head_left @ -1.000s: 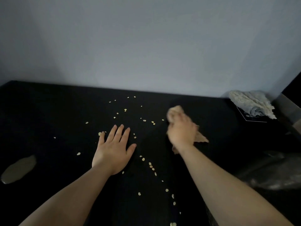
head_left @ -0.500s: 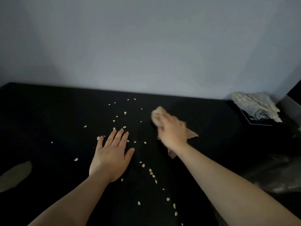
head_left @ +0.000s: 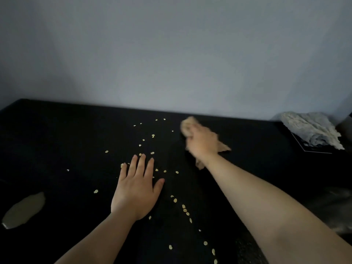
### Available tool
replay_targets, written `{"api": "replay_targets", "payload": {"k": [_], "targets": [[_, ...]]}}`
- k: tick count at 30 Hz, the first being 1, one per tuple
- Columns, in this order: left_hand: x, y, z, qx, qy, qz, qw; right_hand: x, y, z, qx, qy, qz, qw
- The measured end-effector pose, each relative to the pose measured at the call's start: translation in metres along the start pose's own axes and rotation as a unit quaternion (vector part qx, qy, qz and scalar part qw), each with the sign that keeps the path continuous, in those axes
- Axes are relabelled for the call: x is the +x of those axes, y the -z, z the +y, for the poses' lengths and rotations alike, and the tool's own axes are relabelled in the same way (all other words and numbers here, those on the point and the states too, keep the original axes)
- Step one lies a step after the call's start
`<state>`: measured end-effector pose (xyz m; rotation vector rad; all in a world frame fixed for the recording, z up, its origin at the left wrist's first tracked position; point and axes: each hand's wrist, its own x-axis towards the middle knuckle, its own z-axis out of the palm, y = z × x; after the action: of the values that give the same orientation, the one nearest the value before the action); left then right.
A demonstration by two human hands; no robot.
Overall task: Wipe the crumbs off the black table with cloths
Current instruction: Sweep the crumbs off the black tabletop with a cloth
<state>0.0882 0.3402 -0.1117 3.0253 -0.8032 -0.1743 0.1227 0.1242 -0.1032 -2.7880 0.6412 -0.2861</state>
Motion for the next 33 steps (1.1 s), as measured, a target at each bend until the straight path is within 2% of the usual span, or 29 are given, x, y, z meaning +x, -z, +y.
{"api": "replay_targets", "payload": {"k": [1,3,4,5,6,8,10,11,12,13,15,16,18,19,20,21,22,24,25,26,27,28,30,31,33], "targets": [[0.0,0.0,0.0,-0.001,0.0,0.0,1.0,-0.012,-0.003,-0.013,0.019,0.086,-0.033,0.996],[0.001,-0.001,0.0,-0.003,0.0,0.0,1.0,-0.025,-0.002,-0.015,0.051,0.194,-0.091,0.975],[0.001,0.0,0.0,-0.003,0.0,0.0,1.0,-0.023,0.0,-0.005,0.055,0.211,-0.086,0.972],[0.001,0.001,0.0,-0.005,-0.001,0.001,1.0,-0.016,0.002,0.01,0.049,0.192,-0.056,0.979],[0.001,0.001,-0.001,-0.007,-0.003,0.001,1.0,-0.006,0.003,0.029,0.035,0.135,-0.014,0.99],[0.001,0.001,-0.001,-0.009,-0.004,0.003,1.0,0.014,0.01,0.068,-0.002,-0.053,0.059,0.997],[0.002,0.0,-0.001,-0.008,-0.005,0.006,1.0,0.025,0.021,0.082,0.005,-0.223,0.047,0.974],[0.002,-0.001,-0.001,-0.007,-0.007,0.007,1.0,0.031,0.022,0.077,0.007,-0.259,0.032,0.965],[0.002,-0.002,-0.001,-0.009,-0.009,0.01,1.0,0.034,0.021,0.065,0.0,-0.255,0.019,0.967],[0.002,-0.003,-0.001,-0.011,-0.009,0.009,1.0,0.034,0.02,0.048,-0.003,-0.212,0.011,0.977],[0.003,-0.003,-0.001,-0.016,-0.004,0.011,1.0,0.027,0.005,0.011,0.033,-0.039,-0.007,0.999],[0.003,-0.004,0.0,-0.017,-0.002,0.013,1.0,0.018,-0.004,-0.007,0.066,0.064,-0.042,0.995],[0.003,-0.003,0.0,-0.015,0.0,0.009,1.0,-0.005,-0.012,-0.025,0.122,0.225,-0.135,0.957],[0.003,-0.002,0.0,-0.014,0.001,0.005,1.0,-0.006,-0.011,-0.02,0.123,0.27,-0.145,0.944],[0.003,-0.002,-0.001,-0.015,0.0,0.007,1.0,-0.001,-0.008,-0.01,0.111,0.276,-0.113,0.948],[0.002,-0.002,-0.001,-0.014,-0.003,0.009,1.0,0.008,-0.005,0.005,0.09,0.233,-0.058,0.967],[0.002,-0.002,-0.001,-0.013,-0.006,0.007,1.0,0.018,-0.003,0.023,0.065,0.151,-0.001,0.986],[0.002,-0.003,-0.001,-0.016,-0.006,0.006,1.0,0.035,0.003,0.054,0.018,-0.061,0.064,0.996],[0.003,-0.004,-0.001,-0.018,-0.005,0.009,1.0,0.04,0.008,0.058,0.013,-0.144,0.058,0.988],[0.003,-0.004,-0.001,-0.018,-0.006,0.011,1.0,0.046,0.007,0.055,0.012,-0.191,0.04,0.981],[0.003,-0.004,-0.001,-0.019,-0.007,0.012,1.0,0.049,0.006,0.046,0.01,-0.199,0.02,0.98],[0.003,-0.005,-0.001,-0.019,-0.007,0.013,1.0,0.051,0.002,0.031,0.013,-0.17,0.003,0.985],[0.003,-0.005,-0.001,-0.018,-0.007,0.011,1.0,0.046,-0.008,-0.002,0.045,-0.033,-0.018,0.998],[0.003,-0.004,-0.001,-0.016,-0.007,0.011,1.0,0.037,-0.015,-0.021,0.07,0.059,-0.041,0.995],[0.003,-0.002,0.0,-0.015,-0.006,0.009,1.0,0.011,-0.02,-0.048,0.122,0.215,-0.126,0.961]]}}
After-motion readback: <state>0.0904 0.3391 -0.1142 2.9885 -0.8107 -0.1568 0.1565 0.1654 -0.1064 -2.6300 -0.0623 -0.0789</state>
